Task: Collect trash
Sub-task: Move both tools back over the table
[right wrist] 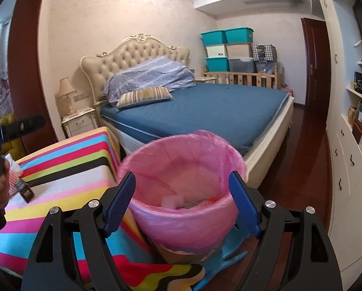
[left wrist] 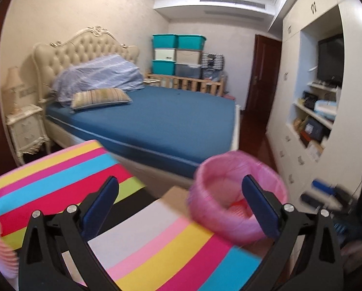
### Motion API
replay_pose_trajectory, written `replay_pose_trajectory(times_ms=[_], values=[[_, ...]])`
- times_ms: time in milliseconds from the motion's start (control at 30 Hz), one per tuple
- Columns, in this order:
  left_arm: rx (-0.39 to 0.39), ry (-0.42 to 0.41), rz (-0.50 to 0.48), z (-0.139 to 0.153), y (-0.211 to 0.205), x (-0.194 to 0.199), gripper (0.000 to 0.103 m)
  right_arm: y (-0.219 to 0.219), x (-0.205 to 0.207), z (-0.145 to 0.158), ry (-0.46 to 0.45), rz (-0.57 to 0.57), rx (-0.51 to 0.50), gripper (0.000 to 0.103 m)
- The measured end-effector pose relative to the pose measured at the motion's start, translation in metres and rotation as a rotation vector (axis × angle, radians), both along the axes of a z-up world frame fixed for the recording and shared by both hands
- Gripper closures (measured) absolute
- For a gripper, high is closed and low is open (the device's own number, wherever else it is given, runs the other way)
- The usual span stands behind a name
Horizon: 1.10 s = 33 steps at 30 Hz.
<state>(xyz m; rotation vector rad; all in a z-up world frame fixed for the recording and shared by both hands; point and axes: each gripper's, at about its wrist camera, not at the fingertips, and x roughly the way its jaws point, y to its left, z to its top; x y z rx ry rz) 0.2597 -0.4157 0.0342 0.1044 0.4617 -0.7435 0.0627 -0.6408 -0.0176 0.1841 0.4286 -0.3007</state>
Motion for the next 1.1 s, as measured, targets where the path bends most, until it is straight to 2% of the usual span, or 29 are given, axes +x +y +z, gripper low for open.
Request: replay_pose_trajectory(times_ms=[100, 400, 667, 833, 967, 1100], values=[[0.067, -0.034, 0.063, -0.006, 0.038, -0.011, 0.005, 0.019, 0.007, 0.002, 0.000, 0.044, 0.023, 0.023], [0.137, -0.054, 0.258, -0.015, 0.175, -0.039, 0.005, 0.100, 0.043, -0.008, 0.050, 0.208, 0.052, 0.023], [0.150, -0.041, 0.443, -0.031, 0.285, -0.063, 0.005, 0.184, 0.069, -0.012, 0.103, 0.376, 0.024, 0.023], [0.146, 0.002, 0.564, -0.051, 0.351, -0.082, 0.005, 0.241, 0.081, -0.018, 0.138, 0.480, -0.003, 0.023], [0.155, 0.048, 0.626, -0.065, 0.377, -0.093, 0.005, 0.280, 0.091, -0.023, 0.167, 0.554, -0.037, 0.023], [0.140, 0.133, 0.682, -0.086, 0.408, -0.097, 0.005, 0.308, 0.099, -0.028, 0.194, 0.604, -0.064, 0.023]])
